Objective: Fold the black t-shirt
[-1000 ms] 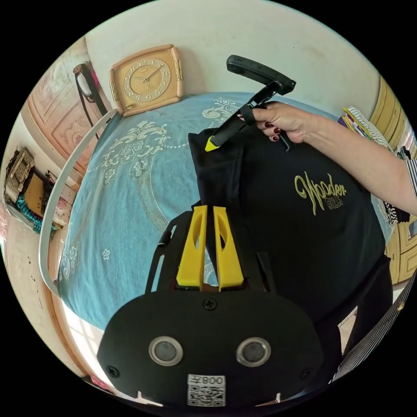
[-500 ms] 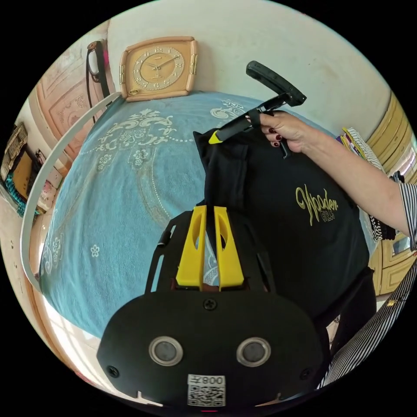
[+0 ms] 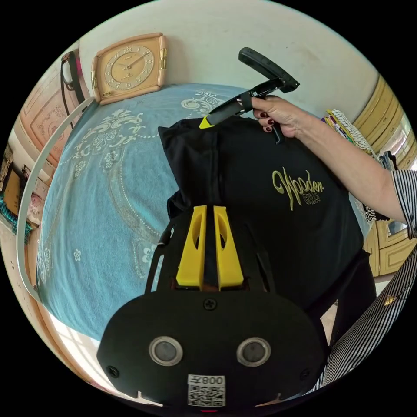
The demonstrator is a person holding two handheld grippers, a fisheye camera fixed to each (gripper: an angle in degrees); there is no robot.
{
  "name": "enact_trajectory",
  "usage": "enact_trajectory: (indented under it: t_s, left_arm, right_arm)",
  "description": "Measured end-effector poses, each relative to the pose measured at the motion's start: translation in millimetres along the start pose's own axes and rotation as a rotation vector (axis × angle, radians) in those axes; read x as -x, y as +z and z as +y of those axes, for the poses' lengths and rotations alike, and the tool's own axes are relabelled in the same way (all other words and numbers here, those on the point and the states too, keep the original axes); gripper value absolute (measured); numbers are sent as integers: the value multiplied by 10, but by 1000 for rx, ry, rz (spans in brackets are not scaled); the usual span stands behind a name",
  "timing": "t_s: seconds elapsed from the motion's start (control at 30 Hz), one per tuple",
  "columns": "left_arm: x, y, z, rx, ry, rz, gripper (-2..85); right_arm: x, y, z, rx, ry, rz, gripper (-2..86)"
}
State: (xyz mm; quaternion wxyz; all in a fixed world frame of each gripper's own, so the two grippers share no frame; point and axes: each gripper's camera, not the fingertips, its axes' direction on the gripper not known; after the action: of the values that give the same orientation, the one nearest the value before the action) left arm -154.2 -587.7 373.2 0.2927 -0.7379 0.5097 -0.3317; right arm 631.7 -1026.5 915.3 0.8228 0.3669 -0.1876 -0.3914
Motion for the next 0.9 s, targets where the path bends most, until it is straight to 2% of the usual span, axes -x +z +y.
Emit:
enact_trajectory:
  t_s: [0.17,0.3,0.4,0.5,0.57,0.67,0.77,0.83,0.9]
  left_arm:
    - [9,-19,5,-12,-7,44,22]
    - [-17,-110,25,-67,4,23,15]
    - [7,37,7,2,-15,37,9]
    - [-5,-91,55,-71,-5,32,5]
    - [50,-181,142,-104,-39,-39,5]
    - [223,-177,243,-100,-111,-50,5]
    - [367,-74,258,-48,-162,-45,5]
    - [419,-22,272,-20,-199,-56,4]
    - [426,-42,310,-38,-195,-44,3]
  right_arm:
    - [148,185,-71,65,-10,72,-1]
    - [408,57,-21,12,-14,161,0]
    - [688,12,117,-32,-54,87,1]
    - [836,259,151,69,-52,177,1]
    - [906,171,160,19,-35,137,1]
    - [1249,32,116,-66,-90,62,1]
    - [1598,252,-40,-15,-153,52,0]
    - [1665,478,-149,52,-141,103,0]
    - [1639,507,-228,39,-104,55,0]
